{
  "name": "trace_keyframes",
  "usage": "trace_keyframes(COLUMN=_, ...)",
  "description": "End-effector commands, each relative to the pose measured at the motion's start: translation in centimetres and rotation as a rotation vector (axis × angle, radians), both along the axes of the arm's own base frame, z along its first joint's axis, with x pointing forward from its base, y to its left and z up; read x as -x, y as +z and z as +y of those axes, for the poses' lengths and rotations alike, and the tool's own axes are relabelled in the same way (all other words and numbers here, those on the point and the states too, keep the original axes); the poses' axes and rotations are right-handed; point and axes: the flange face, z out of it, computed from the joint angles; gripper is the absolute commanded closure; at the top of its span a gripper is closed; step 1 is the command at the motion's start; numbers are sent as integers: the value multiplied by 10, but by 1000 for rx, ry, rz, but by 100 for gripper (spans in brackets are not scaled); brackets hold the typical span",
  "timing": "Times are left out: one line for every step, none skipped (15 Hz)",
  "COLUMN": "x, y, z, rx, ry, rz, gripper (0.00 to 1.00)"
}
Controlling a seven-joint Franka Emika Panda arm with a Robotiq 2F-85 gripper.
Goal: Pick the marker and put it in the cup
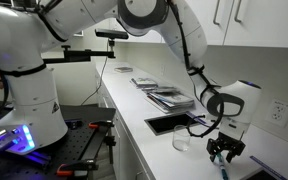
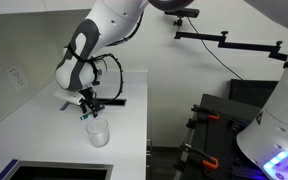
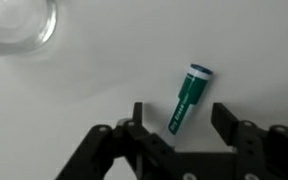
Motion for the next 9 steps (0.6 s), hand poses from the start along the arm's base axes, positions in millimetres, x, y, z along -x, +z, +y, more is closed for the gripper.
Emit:
trace_keyframes(x=-8, y=-2, z=4, rx=-1, ry=-25, rz=1, gripper=45)
trace_keyframes(x=-10, y=-3, z=5, rx=3, ry=-26, rz=-3, gripper=57)
trace_keyframes(x=-11, y=-3, z=5, rx=6, ry=-25, rz=-6, gripper=65)
trace_keyframes(x=-12, y=-3, z=4, rx=9, ry=-20, rz=-13, gripper=74)
trace_keyframes(x=-14, y=-3, z=4, rx=15, ry=-17, rz=-19, gripper=81)
trace_keyframes(x=-15, y=-2, z=4, rx=15, ry=-17, rz=-22, gripper=89)
trace_keyframes(x=-15, y=-2, z=4, rx=12, ry=-17, rz=-21, gripper=96)
trace_keyframes(x=-16, y=-1, z=4, rx=0, ry=-13, rz=-22, gripper=99)
trace_keyframes(x=-16, y=-2, z=5, rx=-18, ry=-5, rz=-25, gripper=95)
